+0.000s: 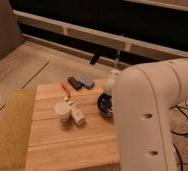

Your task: Drag the ceramic bowl in a circle

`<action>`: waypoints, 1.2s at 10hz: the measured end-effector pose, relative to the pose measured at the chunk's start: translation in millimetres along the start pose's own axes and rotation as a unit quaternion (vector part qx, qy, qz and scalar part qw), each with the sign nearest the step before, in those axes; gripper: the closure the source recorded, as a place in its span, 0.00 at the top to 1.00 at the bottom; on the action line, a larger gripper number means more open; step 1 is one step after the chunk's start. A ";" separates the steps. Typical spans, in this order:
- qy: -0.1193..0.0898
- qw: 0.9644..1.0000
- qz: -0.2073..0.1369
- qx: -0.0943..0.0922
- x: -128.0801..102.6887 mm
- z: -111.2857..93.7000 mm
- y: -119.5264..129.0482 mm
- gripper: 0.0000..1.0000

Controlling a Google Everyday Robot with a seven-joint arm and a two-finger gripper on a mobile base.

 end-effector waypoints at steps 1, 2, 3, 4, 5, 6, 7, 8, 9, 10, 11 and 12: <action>-0.001 1.000 0.001 -0.003 -15.4 -0.4 6.9 0.00; -0.003 1.000 -0.001 -0.009 -30.4 -2.1 16.7 0.00; -0.006 1.000 -0.006 -0.021 -40.1 -5.6 31.2 0.00; -0.008 0.999 -0.014 -0.037 -42.7 -9.6 47.3 0.00; -0.009 0.998 -0.019 -0.051 -40.0 -12.7 59.2 0.00; -0.009 0.997 -0.029 -0.075 -26.2 -17.3 76.5 0.00; -0.009 0.995 -0.033 -0.089 -12.3 -20.1 84.0 0.01; -0.010 0.995 -0.032 -0.098 -2.3 -21.0 86.2 0.06; -0.008 0.994 -0.023 -0.104 7.8 -20.2 81.2 0.18; -0.007 0.994 -0.015 -0.105 13.2 -19.2 74.6 0.27; -0.006 0.994 -0.008 -0.105 16.6 -17.6 67.4 0.37; -0.007 0.994 -0.002 -0.105 18.4 -16.5 61.7 0.47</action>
